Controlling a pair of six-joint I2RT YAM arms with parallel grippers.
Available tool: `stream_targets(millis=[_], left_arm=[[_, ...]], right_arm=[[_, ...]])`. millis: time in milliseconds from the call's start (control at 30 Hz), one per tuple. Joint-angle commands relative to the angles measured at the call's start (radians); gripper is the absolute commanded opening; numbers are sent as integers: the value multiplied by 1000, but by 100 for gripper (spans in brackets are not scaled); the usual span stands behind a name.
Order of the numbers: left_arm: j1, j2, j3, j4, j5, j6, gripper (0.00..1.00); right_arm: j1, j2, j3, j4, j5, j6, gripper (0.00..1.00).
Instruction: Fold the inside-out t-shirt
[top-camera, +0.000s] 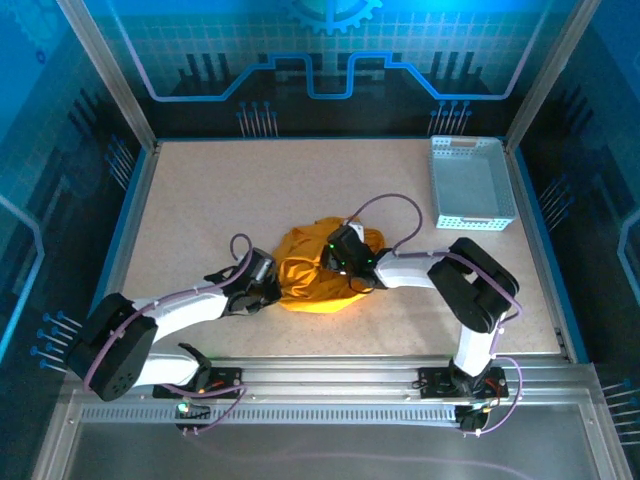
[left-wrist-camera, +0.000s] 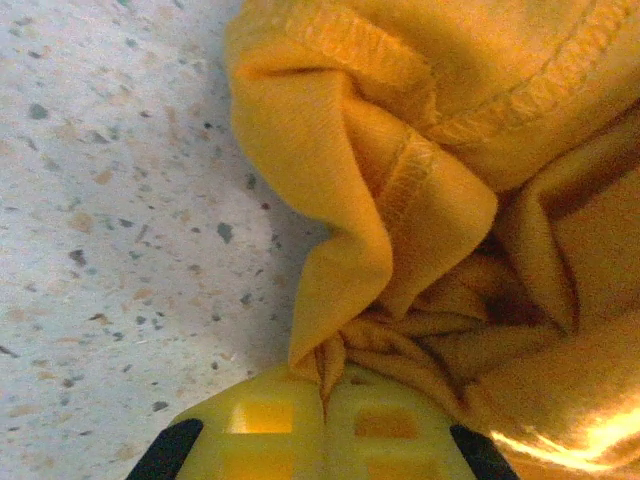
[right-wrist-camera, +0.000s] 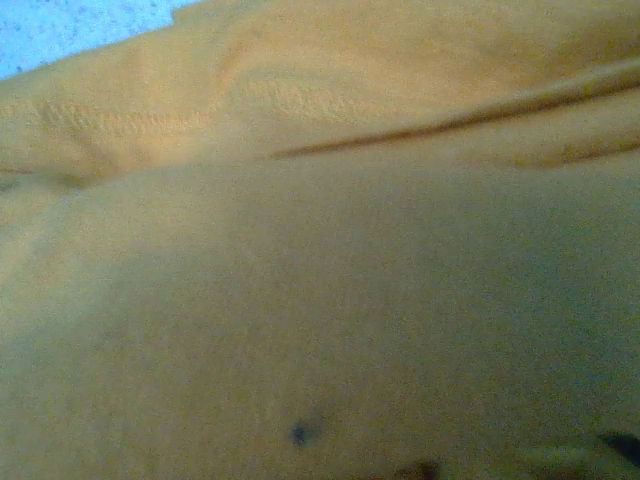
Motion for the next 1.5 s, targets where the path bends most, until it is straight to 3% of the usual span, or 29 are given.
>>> stream_targets(millis=[0, 167, 267, 533, 633, 733, 867, 933, 1000, 1067, 1167, 1200, 1267, 1400, 1467], left_arm=[[15, -16, 21, -106, -92, 24, 0], [95, -43, 9, -99, -119, 34, 0], [135, -56, 24, -131, -181, 37, 0], [337, -140, 7, -124, -171, 25, 0], [396, -204, -9, -88, -117, 41, 0], [406, -262, -20, -31, -67, 62, 0], [405, -180, 31, -72, -57, 98, 2], [403, -73, 93, -108, 12, 158, 14], [384, 6, 154, -181, 43, 190, 25], [336, 12, 205, -263, 4, 212, 38], [204, -112, 257, -389, -208, 222, 65], [155, -158, 285, -436, -303, 224, 69], [65, -216, 333, -461, -364, 271, 69], [-54, -161, 406, -399, -200, 400, 63], [-134, -80, 439, -396, -201, 457, 61]], right_arm=[[11, -86, -48, -19, -114, -24, 35], [5, -276, -103, 1, -214, -25, 8], [-35, -411, -169, 21, -289, -7, 0], [-174, -769, -268, -69, -447, 30, 0], [-234, -873, -289, -62, -532, 54, 0], [-253, -906, -294, -55, -601, 55, 0], [-281, -857, -357, -87, -527, 67, 0], [-284, -770, -366, -112, -486, 52, 0], [-283, -678, -372, -87, -483, 58, 0], [-280, -601, -365, -68, -471, 71, 0], [-275, -524, -333, -87, -421, 45, 5], [-277, -514, -327, -93, -401, 40, 5], [-281, -503, -313, -96, -385, 31, 5], [-278, -482, -267, -114, -389, 9, 4], [-283, -479, -262, -106, -392, 14, 3]])
